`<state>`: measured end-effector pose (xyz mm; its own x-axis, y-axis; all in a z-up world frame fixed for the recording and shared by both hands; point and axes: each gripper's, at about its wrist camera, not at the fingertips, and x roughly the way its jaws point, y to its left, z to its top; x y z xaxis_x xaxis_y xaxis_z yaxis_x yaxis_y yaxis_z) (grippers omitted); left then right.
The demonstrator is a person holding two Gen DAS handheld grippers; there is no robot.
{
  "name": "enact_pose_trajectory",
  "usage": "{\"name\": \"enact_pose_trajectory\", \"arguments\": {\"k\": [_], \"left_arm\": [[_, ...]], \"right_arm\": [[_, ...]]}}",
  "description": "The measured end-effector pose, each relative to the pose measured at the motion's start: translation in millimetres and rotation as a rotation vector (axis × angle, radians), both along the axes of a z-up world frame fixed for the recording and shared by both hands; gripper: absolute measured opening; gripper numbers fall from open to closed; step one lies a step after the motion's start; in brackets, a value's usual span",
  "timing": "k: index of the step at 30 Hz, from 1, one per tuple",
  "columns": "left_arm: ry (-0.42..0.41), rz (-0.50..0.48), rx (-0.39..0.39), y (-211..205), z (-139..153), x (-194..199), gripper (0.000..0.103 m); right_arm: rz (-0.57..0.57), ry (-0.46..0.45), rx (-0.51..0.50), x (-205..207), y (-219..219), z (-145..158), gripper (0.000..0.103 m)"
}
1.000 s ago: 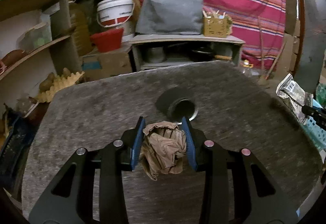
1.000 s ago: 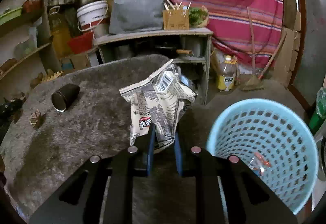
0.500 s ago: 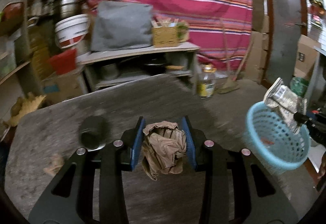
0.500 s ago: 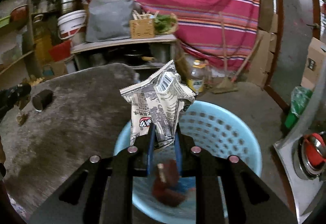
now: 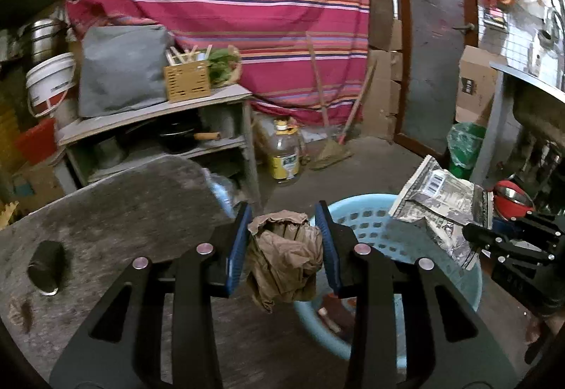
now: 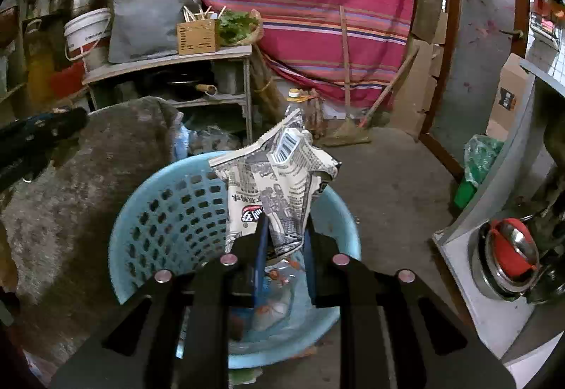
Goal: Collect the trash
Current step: 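Carry paper and snack bag over the basket and open both tools to drop them, then grasp the second tan paper with the left tool while the right tool reaches the black cylinder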
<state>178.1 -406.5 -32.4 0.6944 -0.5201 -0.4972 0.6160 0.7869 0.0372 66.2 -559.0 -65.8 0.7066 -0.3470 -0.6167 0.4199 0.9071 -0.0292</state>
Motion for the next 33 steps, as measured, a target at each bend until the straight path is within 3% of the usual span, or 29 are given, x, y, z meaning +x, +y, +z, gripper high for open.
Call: {"name": "enact_pose_trajectory", "arguments": {"k": [8,15,21,23,25,30,33], "left_arm": [[0.05,-0.059,-0.021,-33.7,-11.0,5.4,0.037],[0.044,-0.057,-0.02,-35.4,-10.6,8.4,0.069],[0.017,0.025,-0.033,11.4,-2.5,15.1,0.093],[-0.004,0.05,-0.016,28.0,0.1,15.4,0.093],[-0.026,0.082,0.012,47.8,1.1,16.8,0.095],[-0.037,0.173,0.04,104.4,2.6,25.0,0.097],[-0.032,0.234,0.048,146.0,-2.8,30.6,0.098]], "right_arm": [[-0.009,0.037,-0.022,0.5,-11.9,0.6,0.019],[-0.009,0.05,0.001,6.7,-15.7,-5.0,0.019],[0.006,0.061,0.035,16.6,-9.8,-15.0,0.024],[0.011,0.064,0.04,21.5,-5.3,-17.5,0.035],[0.01,0.073,0.038,29.3,2.7,-20.9,0.076],[0.002,0.086,0.059,42.4,17.1,-31.0,0.078],[-0.016,0.068,0.081,46.6,27.5,-35.7,0.085]]}}
